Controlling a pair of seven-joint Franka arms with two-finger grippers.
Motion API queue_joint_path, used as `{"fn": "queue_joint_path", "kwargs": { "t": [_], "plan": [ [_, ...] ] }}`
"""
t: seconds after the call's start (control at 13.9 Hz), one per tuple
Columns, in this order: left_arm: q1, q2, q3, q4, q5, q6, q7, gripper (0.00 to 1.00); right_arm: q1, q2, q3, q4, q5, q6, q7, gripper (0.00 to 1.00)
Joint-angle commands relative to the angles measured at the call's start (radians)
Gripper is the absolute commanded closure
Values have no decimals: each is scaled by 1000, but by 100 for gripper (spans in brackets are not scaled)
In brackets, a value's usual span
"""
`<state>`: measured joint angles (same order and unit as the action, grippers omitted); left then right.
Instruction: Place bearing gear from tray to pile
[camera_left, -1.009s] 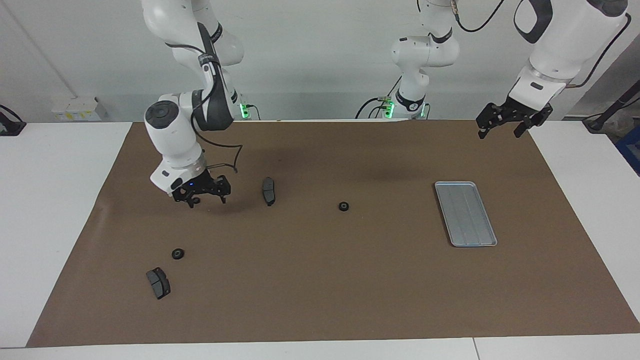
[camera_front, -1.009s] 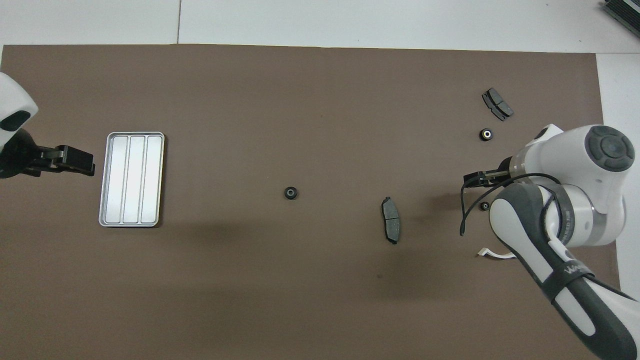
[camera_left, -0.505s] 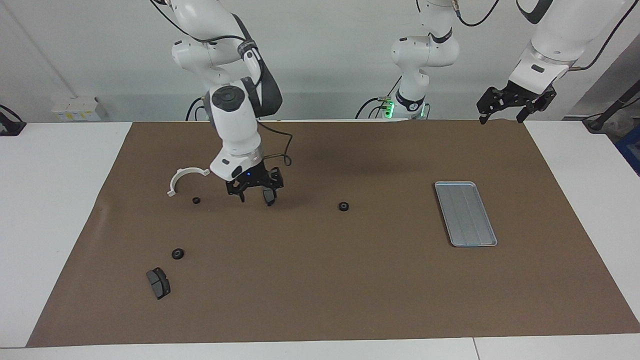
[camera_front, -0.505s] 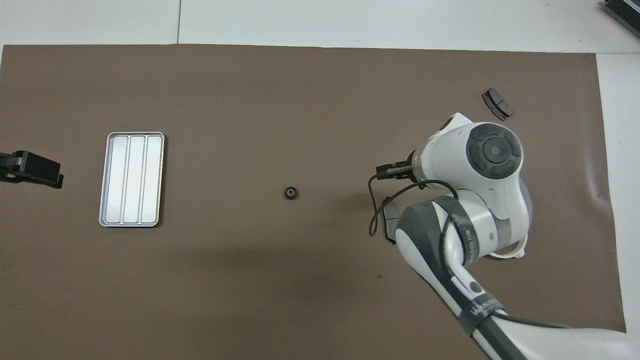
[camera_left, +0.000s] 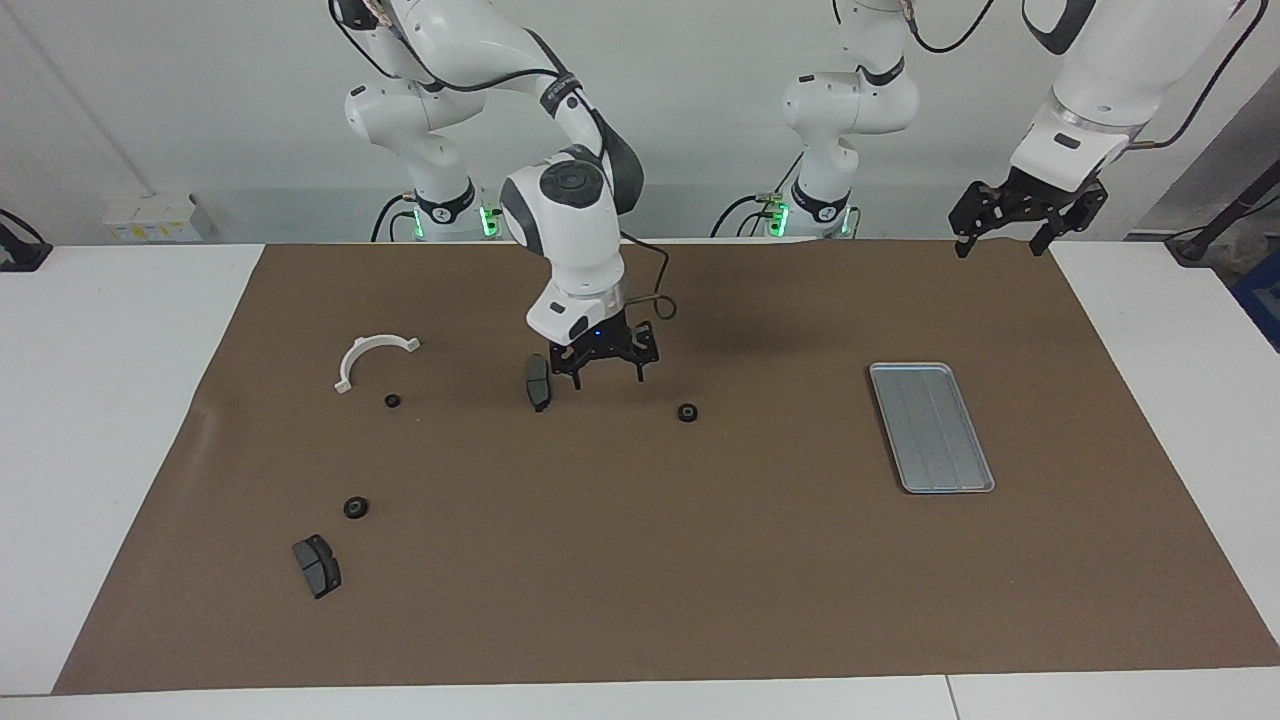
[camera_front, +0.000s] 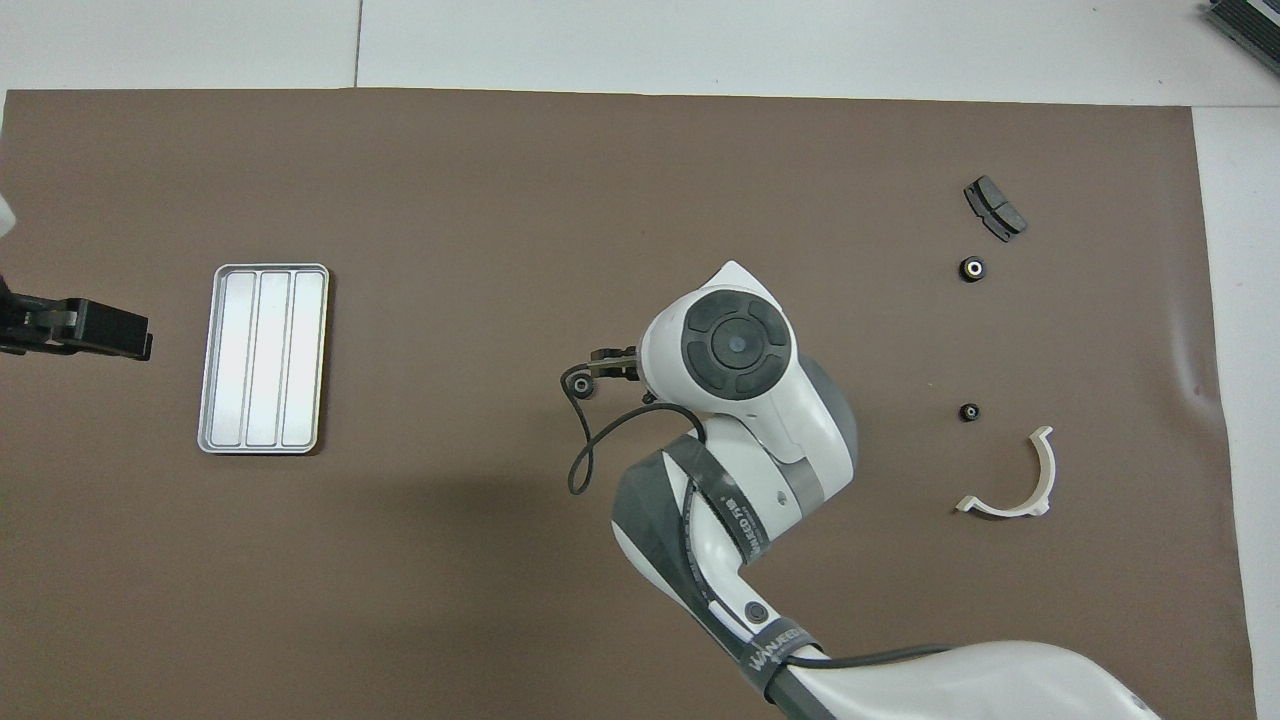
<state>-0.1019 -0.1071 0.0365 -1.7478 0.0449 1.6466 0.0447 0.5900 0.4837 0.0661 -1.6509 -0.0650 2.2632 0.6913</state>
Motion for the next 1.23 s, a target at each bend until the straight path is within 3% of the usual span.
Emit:
{"fn": "queue_joint_path", "kwargs": {
  "t": [0.0,0.36,0.79,0.94,1.15],
  "plan": [
    [-4,-49,2,-56,18,29,3,0,45,93,-5,71,-21,13,42,0],
    [5,-48,2,-50,18,27,4,0,47,101,-3,42,-24,87,51,26],
    [8,-48,8,-49,18,24,4,0,39,101,-3,-10,-29,168,45,31],
    [10,-48,16,-45,18,29,7,0,42,101,-3,-17,-29,174,47,39],
    [8,-48,16,-44,18,13,4,0,50,99,-5,-20,-29,173,50,69]
  ]
}}
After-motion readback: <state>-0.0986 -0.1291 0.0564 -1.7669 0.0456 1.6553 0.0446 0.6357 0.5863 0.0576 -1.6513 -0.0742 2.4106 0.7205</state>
